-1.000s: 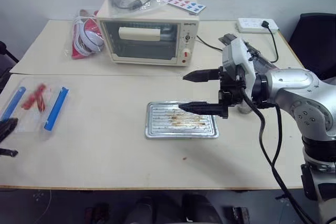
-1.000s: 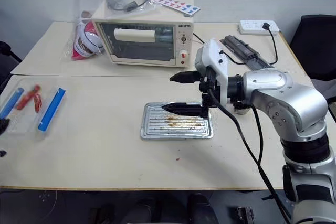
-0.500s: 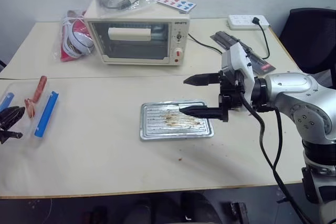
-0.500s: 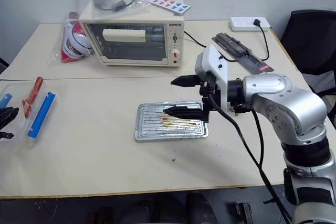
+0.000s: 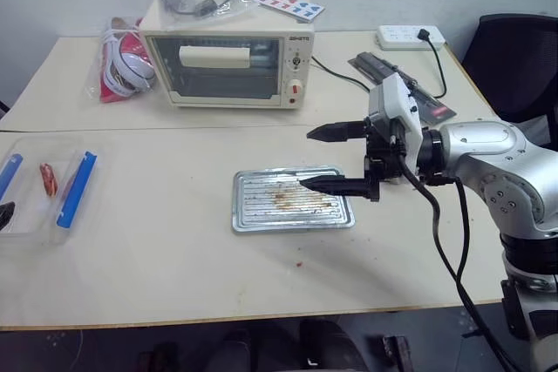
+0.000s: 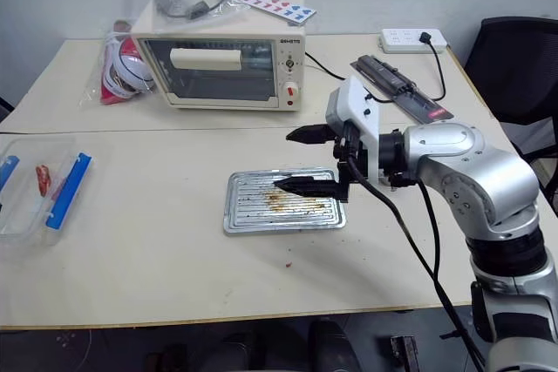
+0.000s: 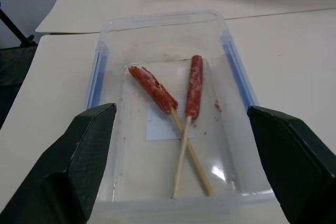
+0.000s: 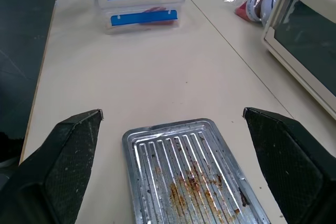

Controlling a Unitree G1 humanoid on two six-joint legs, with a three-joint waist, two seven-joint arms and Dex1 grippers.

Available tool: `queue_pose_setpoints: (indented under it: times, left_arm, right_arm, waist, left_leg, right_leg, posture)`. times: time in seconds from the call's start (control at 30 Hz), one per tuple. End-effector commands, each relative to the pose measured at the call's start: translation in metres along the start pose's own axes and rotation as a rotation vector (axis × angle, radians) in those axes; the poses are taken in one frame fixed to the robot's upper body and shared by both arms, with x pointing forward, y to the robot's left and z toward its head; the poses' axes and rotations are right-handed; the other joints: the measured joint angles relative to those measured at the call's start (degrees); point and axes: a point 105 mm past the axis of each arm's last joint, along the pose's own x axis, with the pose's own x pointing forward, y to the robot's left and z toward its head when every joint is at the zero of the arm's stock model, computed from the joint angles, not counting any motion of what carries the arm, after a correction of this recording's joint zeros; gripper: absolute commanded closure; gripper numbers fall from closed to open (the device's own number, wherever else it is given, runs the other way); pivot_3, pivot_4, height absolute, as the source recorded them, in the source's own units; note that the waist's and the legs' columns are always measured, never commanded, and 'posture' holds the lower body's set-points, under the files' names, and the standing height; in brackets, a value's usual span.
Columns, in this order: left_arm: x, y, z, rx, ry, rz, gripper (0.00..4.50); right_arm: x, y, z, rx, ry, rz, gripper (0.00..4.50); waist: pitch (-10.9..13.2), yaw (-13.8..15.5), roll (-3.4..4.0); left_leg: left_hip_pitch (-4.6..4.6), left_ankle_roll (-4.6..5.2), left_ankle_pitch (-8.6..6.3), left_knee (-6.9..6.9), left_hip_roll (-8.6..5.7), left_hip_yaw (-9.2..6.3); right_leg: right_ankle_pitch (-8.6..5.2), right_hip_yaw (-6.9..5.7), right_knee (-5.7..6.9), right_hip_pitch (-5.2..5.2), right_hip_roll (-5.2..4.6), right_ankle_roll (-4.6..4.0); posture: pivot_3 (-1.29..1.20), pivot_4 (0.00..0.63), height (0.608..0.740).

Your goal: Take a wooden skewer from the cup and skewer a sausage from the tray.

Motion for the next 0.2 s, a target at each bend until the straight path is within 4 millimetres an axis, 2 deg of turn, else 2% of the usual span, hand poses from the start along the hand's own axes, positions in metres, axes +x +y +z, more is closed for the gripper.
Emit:
queue_pose_setpoints:
  times: [0.03, 0.2]
  left_arm:
    - [-0.030, 0.002, 0.017, 0.045, 0.008, -0.025, 0.34]
    - [-0.053, -0.002, 0.011, 0.049, 0.082, -0.045, 0.34]
  right_arm:
    - [-0.007, 0.005, 0.006, -0.047, 0.014, 0.041, 0.00]
    - [-0.010, 0.005, 0.003, -0.049, 0.027, 0.048, 0.00]
  waist:
    - [0.0, -0.1, 0.04]
    - [0.0, 0.0, 0.05]
  left_leg:
    - [0.01, 0.00, -0.01, -0.02, 0.00, 0.02]
    - [0.05, 0.00, -0.02, -0.06, 0.03, 0.03]
  right_leg:
    - [0.00, 0.01, -0.08, -0.01, 0.00, -0.01]
    - [-0.02, 0.01, -0.17, 0.03, 0.00, -0.03]
  posture:
    - [0.00, 0.150, 0.740]
    - [0.00, 0.150, 0.740]
